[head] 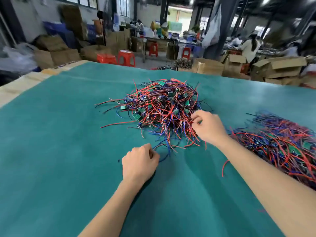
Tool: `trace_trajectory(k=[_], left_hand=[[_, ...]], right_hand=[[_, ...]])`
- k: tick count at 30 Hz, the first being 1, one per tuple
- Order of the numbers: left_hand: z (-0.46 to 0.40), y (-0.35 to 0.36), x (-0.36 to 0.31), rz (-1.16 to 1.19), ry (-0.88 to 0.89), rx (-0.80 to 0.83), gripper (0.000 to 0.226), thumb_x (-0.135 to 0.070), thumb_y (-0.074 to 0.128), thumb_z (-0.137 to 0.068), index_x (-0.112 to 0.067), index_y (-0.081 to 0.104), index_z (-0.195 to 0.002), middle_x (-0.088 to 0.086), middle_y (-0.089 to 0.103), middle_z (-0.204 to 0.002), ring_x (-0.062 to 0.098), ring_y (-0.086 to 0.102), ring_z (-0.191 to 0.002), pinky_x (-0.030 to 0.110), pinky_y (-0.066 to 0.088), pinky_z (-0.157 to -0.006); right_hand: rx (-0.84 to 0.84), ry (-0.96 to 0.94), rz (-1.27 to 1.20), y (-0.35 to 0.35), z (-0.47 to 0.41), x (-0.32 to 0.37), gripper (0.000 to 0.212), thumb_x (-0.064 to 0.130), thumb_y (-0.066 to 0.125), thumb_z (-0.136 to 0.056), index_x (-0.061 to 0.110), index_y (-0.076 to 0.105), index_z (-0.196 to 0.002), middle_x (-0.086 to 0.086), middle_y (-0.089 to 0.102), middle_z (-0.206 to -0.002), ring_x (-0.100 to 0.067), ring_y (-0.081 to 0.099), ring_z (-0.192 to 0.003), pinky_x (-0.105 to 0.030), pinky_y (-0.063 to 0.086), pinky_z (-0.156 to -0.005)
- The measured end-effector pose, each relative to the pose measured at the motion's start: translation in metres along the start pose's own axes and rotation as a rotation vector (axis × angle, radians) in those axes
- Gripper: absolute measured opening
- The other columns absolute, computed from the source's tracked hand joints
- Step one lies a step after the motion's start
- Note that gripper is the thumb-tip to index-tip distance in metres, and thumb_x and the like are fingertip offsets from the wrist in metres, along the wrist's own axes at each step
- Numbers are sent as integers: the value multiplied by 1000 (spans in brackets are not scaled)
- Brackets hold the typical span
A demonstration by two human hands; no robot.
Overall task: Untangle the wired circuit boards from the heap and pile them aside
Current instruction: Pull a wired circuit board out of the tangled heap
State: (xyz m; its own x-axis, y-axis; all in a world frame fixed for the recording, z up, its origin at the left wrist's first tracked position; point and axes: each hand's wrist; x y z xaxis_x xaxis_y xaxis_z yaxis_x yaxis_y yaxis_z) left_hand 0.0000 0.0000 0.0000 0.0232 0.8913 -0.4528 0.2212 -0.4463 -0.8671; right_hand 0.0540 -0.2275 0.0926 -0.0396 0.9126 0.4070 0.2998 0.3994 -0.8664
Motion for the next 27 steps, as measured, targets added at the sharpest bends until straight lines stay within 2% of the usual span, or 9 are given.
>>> trace_trajectory(k=[2,5,8,11,15,18,22,25,27], left_hand=[[-2,4,0,10,14,-22,28,-42,41,-83,-21,36,-66,-5,41,-56,33,46,-62,31,32,-55],[-1,5,2,-1,15,-19,27,-42,41,-85,-21,37,-68,-4,44,-56,31,47,-61,31,36,-54],[-5,6,8,80,7,-38,24,-42,44,-82,-20,44,-72,-2,54,-59,31,52,-63,31,47,-59],[-7,5,7,160,-30,-57,22,-43,45,-78,-23,48,-71,-4,59,-62,29,54,-66,32,49,-61],[-10,3,8,207,-60,-64,23,-46,47,-76,-24,50,-70,-6,61,-64,28,56,-69,30,45,-61],[-8,0,5,205,-65,-62,24,-43,54,-81,-22,53,-71,-6,63,-68,28,58,-72,32,48,-64],[4,-3,-5,256,-13,-71,23,-37,58,-84,-21,53,-68,-4,60,-61,29,57,-68,33,50,-63],[18,-3,-24,549,-8,-34,19,-27,61,-88,-22,59,-69,-2,64,-58,27,61,-61,36,52,-61],[26,-3,-38,770,-28,34,18,-26,60,-93,-21,66,-77,0,70,-65,24,64,-52,32,52,-55]], right_hand=[[-38,-26,4,6,-21,13,32,15,63,-89,26,69,-118,3,74,-105,-27,66,-103,-41,53,-95],[57,-88,83,22,-49,34,37,23,67,-91,29,64,-128,-1,68,-121,-30,62,-113,-42,54,-90],[57,-101,136,42,-56,31,22,31,73,-90,31,66,-110,1,59,-104,-29,61,-102,-35,44,-73],[-46,-83,59,46,-53,23,14,38,75,-89,28,67,-97,0,61,-92,-28,61,-92,-35,46,-70],[-295,-42,-306,23,-18,9,12,29,78,-84,23,68,-86,0,68,-75,-25,65,-74,-39,53,-74],[-457,44,-599,8,30,3,7,28,73,-85,30,66,-82,8,71,-74,-14,69,-71,-33,54,-72],[-262,232,-1198,13,81,-2,18,0,68,-93,17,68,-87,-3,76,-78,-15,69,-65,-25,56,-57],[24,346,-1493,25,101,-7,11,-2,68,-92,8,73,-92,-14,75,-83,-16,65,-61,-22,53,-56],[96,378,-1538,34,108,-14,11,1,72,-87,9,80,-88,-10,73,-80,-13,62,-61,-19,51,-57]])
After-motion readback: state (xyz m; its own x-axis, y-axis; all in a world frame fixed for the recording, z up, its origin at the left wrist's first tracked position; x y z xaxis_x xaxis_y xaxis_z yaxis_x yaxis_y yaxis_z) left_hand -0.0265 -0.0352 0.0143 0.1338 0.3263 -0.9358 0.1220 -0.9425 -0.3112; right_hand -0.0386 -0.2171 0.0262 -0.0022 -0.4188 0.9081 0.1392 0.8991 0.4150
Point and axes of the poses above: each hand's wrist, its own z-axis away from the middle knuckle, its own y-axis out of the palm, x = y × z
